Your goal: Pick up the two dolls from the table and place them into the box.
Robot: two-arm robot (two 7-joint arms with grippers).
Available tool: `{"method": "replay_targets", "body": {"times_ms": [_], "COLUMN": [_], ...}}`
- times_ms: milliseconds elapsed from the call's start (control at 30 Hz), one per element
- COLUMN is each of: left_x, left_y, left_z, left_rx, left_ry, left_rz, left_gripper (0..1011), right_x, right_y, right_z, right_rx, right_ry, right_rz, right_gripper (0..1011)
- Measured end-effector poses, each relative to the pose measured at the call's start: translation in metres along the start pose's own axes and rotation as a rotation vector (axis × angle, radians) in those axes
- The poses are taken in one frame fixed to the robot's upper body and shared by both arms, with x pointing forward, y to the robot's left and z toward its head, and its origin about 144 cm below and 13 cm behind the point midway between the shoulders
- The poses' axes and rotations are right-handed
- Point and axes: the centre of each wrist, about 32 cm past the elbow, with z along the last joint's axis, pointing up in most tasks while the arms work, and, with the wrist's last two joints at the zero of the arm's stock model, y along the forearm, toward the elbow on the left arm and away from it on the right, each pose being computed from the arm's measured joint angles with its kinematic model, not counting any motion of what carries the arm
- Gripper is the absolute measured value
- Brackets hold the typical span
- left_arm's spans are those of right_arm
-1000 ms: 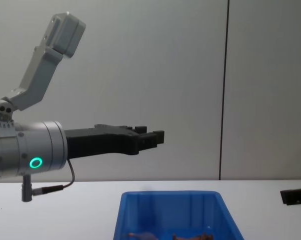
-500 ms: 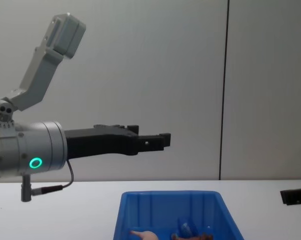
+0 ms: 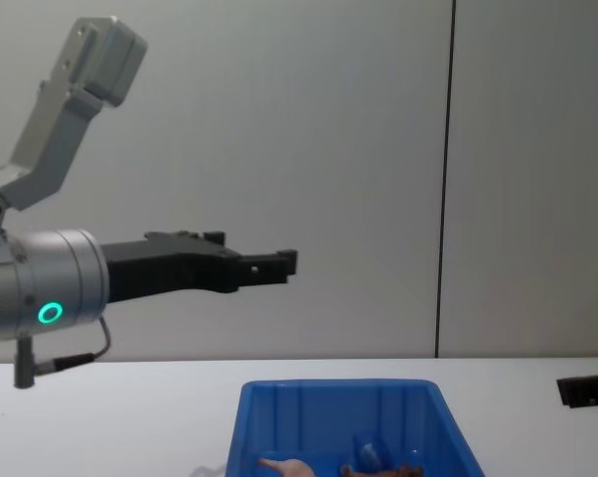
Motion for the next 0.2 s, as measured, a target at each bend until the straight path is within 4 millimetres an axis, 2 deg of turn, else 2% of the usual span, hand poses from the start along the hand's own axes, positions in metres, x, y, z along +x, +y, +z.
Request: {"method": "replay_targets", "body": {"times_ms": [200], "left_x": [-0.0009], "left_y": [0.0053], "left_z": [0.0026], "left_rx": [-0.001], "left_ry": [-0.029], "left_rz": [0.087], "left_gripper": [1001], "right_x": [0.0000], "right_y": [0.0000], "right_z": [0.0000], "right_rx": [0.000], "right_ry": [0.000], "right_rz": [0.000], "right_gripper": [1001]}}
